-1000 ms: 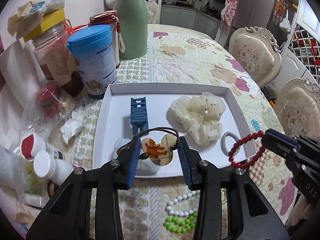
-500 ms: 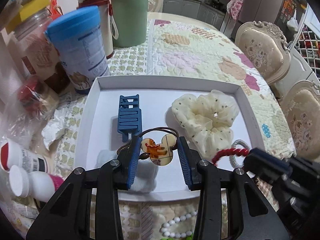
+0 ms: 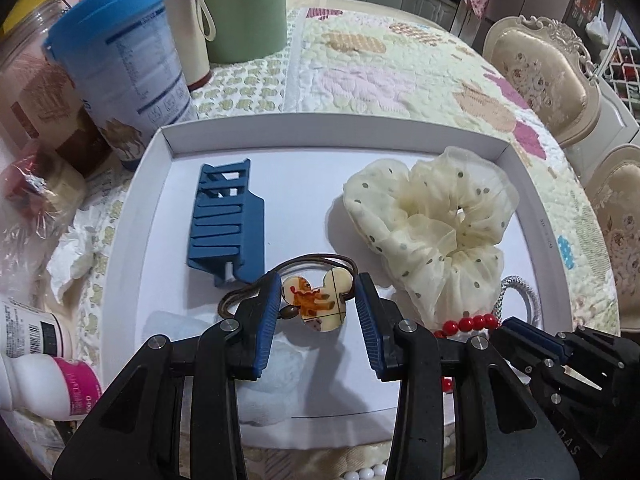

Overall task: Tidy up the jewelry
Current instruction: 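Carry the red bracelet and charm hair tie into the white tray and open both grippers, then lift both open grippers out of the tray back over the remaining jewelry, then grasp the green bead bracelet with the left gripper while the right gripper grasps the gold coil hair tie, then carry the green bracelet and gold coil into the white tray and open both grippers, then lift both open grippers back over the pearl necklace and brown bracelet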

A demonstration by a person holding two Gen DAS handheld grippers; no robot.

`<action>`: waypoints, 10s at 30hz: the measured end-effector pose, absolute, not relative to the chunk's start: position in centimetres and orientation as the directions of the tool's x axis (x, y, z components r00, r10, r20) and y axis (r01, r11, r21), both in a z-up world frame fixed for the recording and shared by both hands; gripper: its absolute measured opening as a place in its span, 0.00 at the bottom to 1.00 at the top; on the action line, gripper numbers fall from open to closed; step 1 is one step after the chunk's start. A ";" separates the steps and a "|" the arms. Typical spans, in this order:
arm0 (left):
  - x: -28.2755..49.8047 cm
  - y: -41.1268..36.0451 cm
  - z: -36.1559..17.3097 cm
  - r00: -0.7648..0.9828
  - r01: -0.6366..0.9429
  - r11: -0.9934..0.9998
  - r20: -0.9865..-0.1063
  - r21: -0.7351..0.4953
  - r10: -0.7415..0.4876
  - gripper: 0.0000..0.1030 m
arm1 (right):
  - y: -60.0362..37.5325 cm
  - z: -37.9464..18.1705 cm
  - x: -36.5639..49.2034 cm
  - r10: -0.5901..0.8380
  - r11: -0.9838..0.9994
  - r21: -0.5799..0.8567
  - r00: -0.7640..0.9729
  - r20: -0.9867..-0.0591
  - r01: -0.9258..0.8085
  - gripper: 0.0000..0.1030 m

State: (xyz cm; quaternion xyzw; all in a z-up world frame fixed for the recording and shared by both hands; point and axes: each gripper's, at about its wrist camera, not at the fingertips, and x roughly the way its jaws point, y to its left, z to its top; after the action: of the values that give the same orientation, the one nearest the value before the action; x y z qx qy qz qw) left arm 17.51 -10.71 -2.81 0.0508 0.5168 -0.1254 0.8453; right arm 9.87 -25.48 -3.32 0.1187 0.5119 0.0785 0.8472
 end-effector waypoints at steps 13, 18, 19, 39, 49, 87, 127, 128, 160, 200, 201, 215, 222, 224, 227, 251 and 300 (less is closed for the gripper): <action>16.3 -10.3 -1.5 0.454 0.245 0.969 -0.879 -0.036 -0.148 0.50 | -26.3 -1.1 7.6 0.233 0.954 0.299 0.539 -0.809 0.036 0.30; 14.0 -9.4 1.0 0.510 0.236 0.971 -0.848 -0.021 -0.143 0.50 | -25.5 1.3 6.0 0.220 0.953 0.301 0.587 -0.779 0.042 0.30; 13.5 -9.2 1.4 0.521 0.235 0.972 -0.842 -0.016 -0.140 0.50 | -25.3 1.6 5.8 0.219 0.953 0.301 0.594 -0.774 0.041 0.31; 1.2 -6.1 6.9 0.641 0.176 0.984 -0.760 0.015 -0.103 0.50 | -22.2 6.9 -3.6 0.164 0.973 0.231 0.688 -0.707 0.005 0.36; -3.3 -5.5 8.3 0.686 0.164 0.986 -0.723 0.039 -0.086 0.50 | -22.0 7.9 -7.5 0.155 0.978 0.210 0.701 -0.696 -0.008 0.37; -8.1 -6.1 9.9 0.726 0.143 0.988 -0.684 0.055 -0.067 0.50 | -22.3 9.2 -11.5 0.156 0.982 0.187 0.725 -0.671 -0.039 0.44; -1.6 -1.6 0.1 0.394 0.127 0.971 -0.888 -0.202 -0.237 0.52 | -24.4 0.9 -7.0 0.224 0.963 0.269 0.601 -0.767 -0.015 0.45; -1.4 -1.8 -0.2 0.385 0.141 0.969 -0.891 -0.201 -0.241 0.52 | -24.0 0.4 -6.5 0.232 0.963 0.269 0.593 -0.771 -0.027 0.45; 2.9 -1.3 -3.4 0.335 0.240 0.951 -0.903 -0.195 -0.269 0.08 | -22.0 -1.2 -1.7 0.285 0.956 0.273 0.572 -0.769 -0.109 0.09; 9.9 -12.3 7.0 0.470 0.434 0.891 -0.811 -0.132 -0.349 0.08 | -27.7 4.1 3.1 0.199 0.972 0.230 0.646 -0.737 -0.037 0.09; 10.2 -12.6 6.6 0.462 0.434 0.890 -0.814 -0.138 -0.351 0.08 | -27.9 3.9 3.6 0.194 0.973 0.227 0.641 -0.743 -0.032 0.09; 14.5 -9.2 -0.1 0.387 0.304 0.940 -0.882 -0.155 -0.270 0.08 | -28.8 -1.0 12.8 0.087 0.995 0.094 0.544 -0.834 -0.015 0.09; 15.0 -8.4 -1.3 0.387 0.278 0.950 -0.888 -0.144 -0.248 0.08 | -28.5 -3.5 16.0 0.056 0.998 0.048 0.508 -0.859 -0.028 0.09; 15.1 -8.3 -1.5 0.386 0.273 0.951 -0.889 -0.146 -0.248 0.08 | -28.4 -3.7 16.3 0.051 0.999 0.041 0.511 -0.858 -0.030 0.09; 15.3 -8.4 -1.8 0.384 0.269 0.953 -0.891 -0.144 -0.243 0.08 | -28.2 -4.0 16.8 0.044 0.999 0.031 0.509 -0.860 -0.033 0.09; 13.4 -9.0 -0.1 0.458 0.244 0.968 -0.872 -0.064 -0.173 0.47 | -28.4 -0.3 11.5 0.107 0.988 0.154 0.576 -0.811 0.032 0.32; -5.2 -7.9 7.2 0.614 0.248 0.969 -0.774 0.002 -0.156 0.47 | -24.2 7.5 -9.2 0.120 0.985 0.174 0.682 -0.721 0.010 0.48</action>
State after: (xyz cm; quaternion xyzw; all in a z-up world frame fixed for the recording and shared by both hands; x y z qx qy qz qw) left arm -5.20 -7.93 7.15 0.0543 0.4247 -0.1127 0.8966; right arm -9.18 -24.22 7.55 0.0820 0.3975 0.0301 0.9135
